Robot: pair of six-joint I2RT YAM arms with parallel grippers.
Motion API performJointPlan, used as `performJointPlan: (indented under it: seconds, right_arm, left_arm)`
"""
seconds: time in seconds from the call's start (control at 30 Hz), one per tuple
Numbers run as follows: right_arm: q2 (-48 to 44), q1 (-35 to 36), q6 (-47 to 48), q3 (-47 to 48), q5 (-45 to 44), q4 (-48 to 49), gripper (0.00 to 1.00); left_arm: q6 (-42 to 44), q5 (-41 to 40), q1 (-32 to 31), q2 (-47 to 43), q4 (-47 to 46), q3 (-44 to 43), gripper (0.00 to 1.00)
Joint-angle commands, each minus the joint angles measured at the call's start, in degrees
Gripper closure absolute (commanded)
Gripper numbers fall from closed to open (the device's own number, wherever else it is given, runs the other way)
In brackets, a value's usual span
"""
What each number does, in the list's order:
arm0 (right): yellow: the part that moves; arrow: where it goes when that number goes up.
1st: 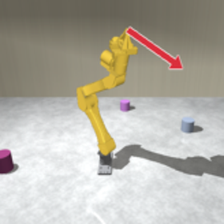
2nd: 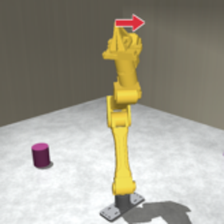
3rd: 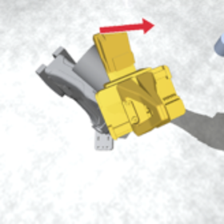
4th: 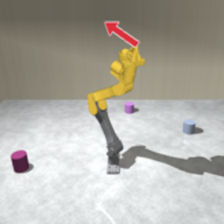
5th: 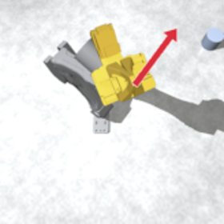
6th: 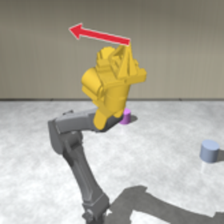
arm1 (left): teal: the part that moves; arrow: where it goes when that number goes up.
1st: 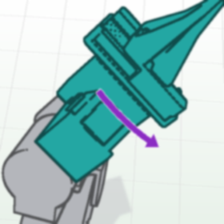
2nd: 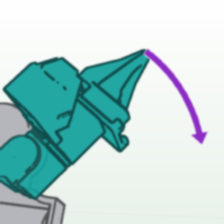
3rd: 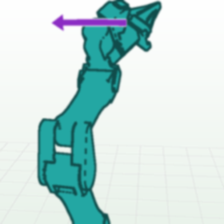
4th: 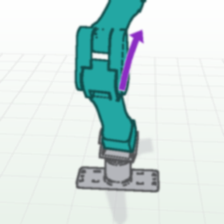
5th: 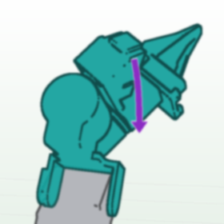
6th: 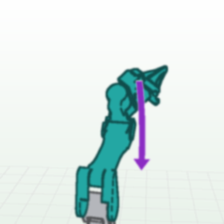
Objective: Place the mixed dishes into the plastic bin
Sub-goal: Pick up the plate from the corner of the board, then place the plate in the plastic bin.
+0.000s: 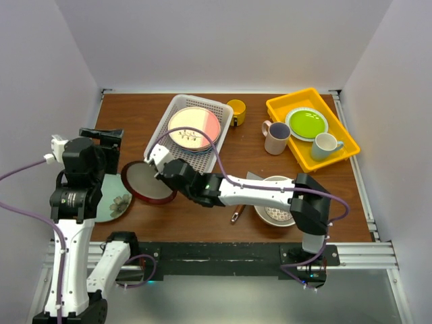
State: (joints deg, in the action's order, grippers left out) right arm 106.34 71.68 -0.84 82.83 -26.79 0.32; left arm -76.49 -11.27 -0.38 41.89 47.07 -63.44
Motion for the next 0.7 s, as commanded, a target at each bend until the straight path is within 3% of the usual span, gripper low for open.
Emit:
performJointPlan:
  seconds: [0.0,0.07,0.2,0.43,0.67]
  right_arm:
    - [-8.86,-6.8,-9.08,5.42,12.7,-0.14,1.0]
    - [-9.66,-10.57,-11.62,5.15,18.93,-1.88,1.0]
    - [-11.33,-15.6,-13.83,5.41,24.4,-2.42,1.0]
    - [-10.37,-23.6,-20.07,9.1,32.05,-5.32,1.0]
    - [-6.6,-30.19,-27.89,14.55,35.75,-7.26,1.0]
  left_arm:
    - [12.66,0.54,0.38,-1.46,-8.74,-4.49,0.16]
    - [17.83,1.77,0.38,-2.24,-11.12,-5.37,0.15]
    - [26.28,6.68,0.38,-4.09,-16.12,-4.59,0.1]
    - [39.64,19.07,-0.32,-7.08,-25.61,1.29,0.09]
    - [48.35,19.71,-0.85,-10.24,-26.51,8.06,0.1]
